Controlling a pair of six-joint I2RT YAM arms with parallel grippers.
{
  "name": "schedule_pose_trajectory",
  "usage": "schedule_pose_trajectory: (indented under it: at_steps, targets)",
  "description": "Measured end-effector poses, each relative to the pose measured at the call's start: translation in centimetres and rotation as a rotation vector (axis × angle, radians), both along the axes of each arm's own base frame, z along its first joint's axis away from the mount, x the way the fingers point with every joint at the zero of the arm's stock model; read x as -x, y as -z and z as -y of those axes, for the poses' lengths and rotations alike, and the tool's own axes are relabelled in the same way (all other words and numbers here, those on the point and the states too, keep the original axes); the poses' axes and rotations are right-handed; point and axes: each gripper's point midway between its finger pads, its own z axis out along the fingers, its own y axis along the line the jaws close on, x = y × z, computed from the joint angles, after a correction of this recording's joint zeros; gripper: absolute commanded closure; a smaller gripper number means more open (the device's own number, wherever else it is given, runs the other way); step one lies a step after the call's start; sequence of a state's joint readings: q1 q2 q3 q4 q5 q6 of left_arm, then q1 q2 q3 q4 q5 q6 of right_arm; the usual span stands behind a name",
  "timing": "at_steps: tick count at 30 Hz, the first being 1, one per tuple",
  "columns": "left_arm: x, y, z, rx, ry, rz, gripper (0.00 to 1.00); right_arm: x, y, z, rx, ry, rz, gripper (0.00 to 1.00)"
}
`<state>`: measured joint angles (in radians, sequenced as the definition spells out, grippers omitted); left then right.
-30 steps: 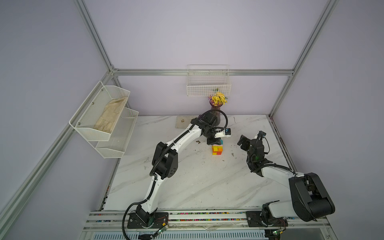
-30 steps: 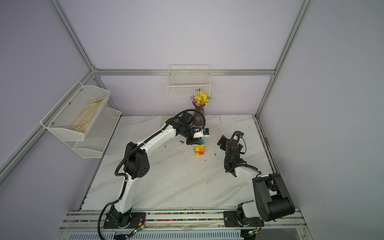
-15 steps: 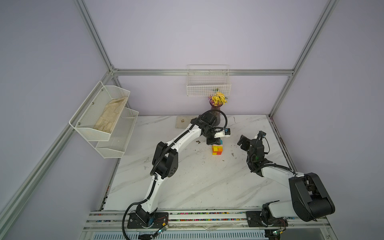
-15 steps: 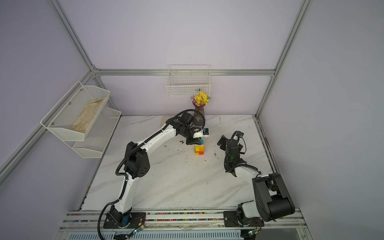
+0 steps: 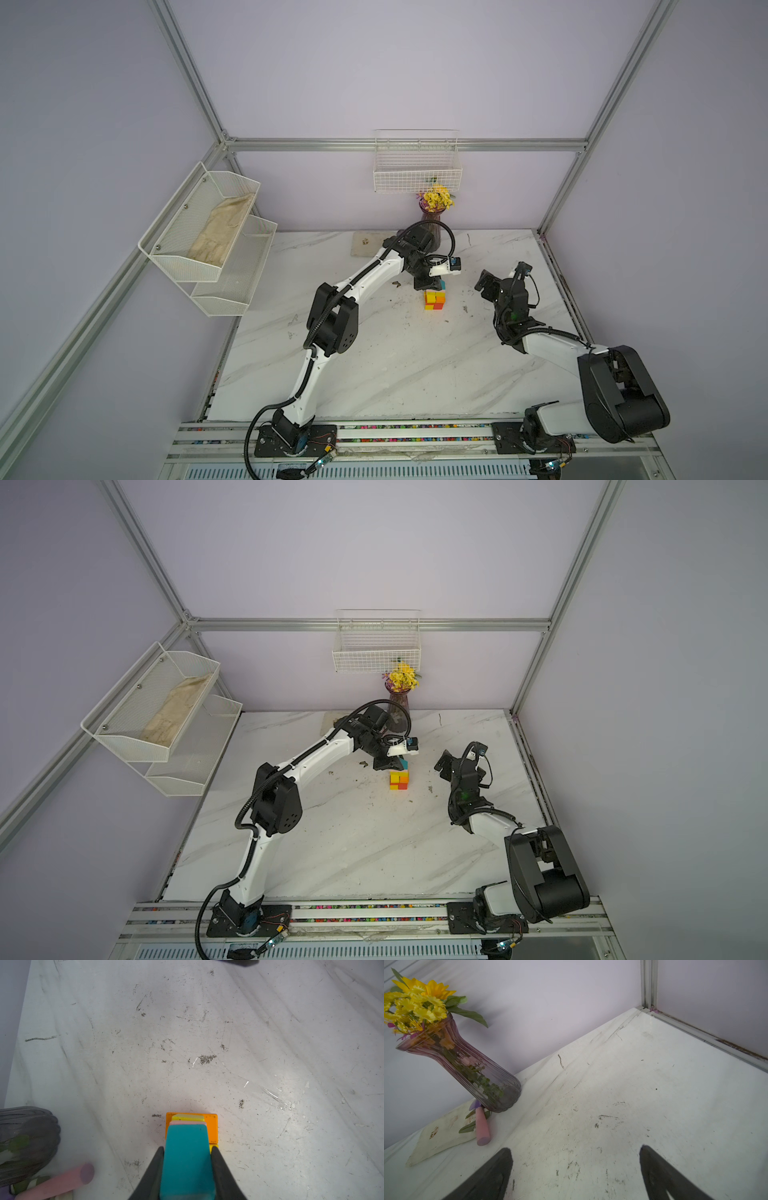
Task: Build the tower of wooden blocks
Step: 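Lower the teal block onto the pink block with the left gripper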
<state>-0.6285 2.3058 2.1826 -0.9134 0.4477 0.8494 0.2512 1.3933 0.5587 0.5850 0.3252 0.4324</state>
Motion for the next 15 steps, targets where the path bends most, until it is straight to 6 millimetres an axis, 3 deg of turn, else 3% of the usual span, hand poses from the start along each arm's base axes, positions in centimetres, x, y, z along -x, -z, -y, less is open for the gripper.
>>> schedule_pose_trajectory:
  at_steps: [5,11,12,13,15]
  targets:
    - [0.01,0.00,0.00,0.000,0.000,0.000,0.78,-0.01,-0.02,0.00,0.000,0.000,0.000,0.03]
    - [-0.05,-0.01,0.00,0.000,0.000,0.003,0.46,-0.01,-0.02,0.00,0.000,0.000,0.000,0.03]
    - [-0.09,-0.03,0.02,0.000,0.000,0.005,0.39,-0.01,-0.02,0.00,0.000,0.000,0.000,0.03]
    - [-0.13,-0.05,0.04,0.001,-0.001,0.007,0.02,-0.01,-0.02,0.00,0.000,0.000,0.000,0.03]
    - [-0.21,-0.07,0.04,0.001,-0.004,0.009,0.01,0.00,0.00,-0.01,0.000,0.000,0.000,0.03]
